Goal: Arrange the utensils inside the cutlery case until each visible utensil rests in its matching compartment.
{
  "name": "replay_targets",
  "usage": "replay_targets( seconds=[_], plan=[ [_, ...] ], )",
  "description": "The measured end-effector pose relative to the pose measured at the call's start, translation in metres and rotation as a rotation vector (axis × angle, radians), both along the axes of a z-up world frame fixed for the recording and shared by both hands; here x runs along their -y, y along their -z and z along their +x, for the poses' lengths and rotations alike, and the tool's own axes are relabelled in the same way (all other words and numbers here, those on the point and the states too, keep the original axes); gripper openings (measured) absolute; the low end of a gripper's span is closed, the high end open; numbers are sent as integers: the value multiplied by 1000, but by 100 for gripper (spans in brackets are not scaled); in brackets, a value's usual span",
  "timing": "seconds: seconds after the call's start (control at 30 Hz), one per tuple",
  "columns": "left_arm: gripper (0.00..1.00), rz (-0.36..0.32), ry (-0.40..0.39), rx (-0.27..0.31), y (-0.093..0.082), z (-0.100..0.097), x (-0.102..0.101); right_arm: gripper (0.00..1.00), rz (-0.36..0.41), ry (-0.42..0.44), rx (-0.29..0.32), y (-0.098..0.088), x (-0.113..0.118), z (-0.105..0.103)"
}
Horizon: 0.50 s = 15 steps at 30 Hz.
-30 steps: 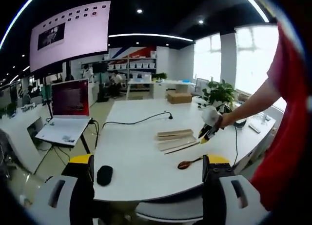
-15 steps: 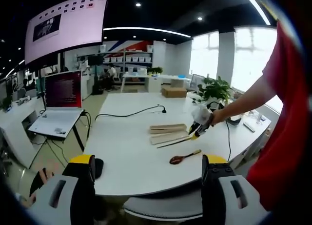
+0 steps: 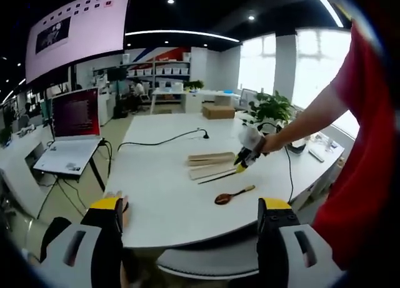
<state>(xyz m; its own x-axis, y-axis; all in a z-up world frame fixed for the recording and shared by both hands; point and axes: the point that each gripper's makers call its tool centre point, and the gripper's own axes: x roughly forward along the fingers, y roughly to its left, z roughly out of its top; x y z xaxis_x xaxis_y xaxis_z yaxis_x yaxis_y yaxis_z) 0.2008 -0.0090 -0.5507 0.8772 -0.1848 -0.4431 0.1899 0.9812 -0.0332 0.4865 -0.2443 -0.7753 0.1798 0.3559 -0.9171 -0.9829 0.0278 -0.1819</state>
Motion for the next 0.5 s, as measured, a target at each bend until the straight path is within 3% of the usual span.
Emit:
replay_targets(
  seconds=[0.13, 0.23, 0.3, 0.4, 0.5],
  plan=[
    [91, 0, 3, 3, -1, 2, 1, 14, -13, -10, -13, -2, 0, 3],
    [91, -7, 13, -13, 4, 3, 2, 9, -53, -70, -23, -1, 1, 5],
    [91, 1, 37, -27, 8, 4, 6, 10, -111, -88, -82, 2, 5, -1],
    [91, 13, 50, -31, 8, 9, 8, 9, -137, -125, -59, 3, 2, 6],
    [91, 9, 51, -18, 1, 12, 9, 3, -144, -147, -85, 7, -2, 1]
  ],
)
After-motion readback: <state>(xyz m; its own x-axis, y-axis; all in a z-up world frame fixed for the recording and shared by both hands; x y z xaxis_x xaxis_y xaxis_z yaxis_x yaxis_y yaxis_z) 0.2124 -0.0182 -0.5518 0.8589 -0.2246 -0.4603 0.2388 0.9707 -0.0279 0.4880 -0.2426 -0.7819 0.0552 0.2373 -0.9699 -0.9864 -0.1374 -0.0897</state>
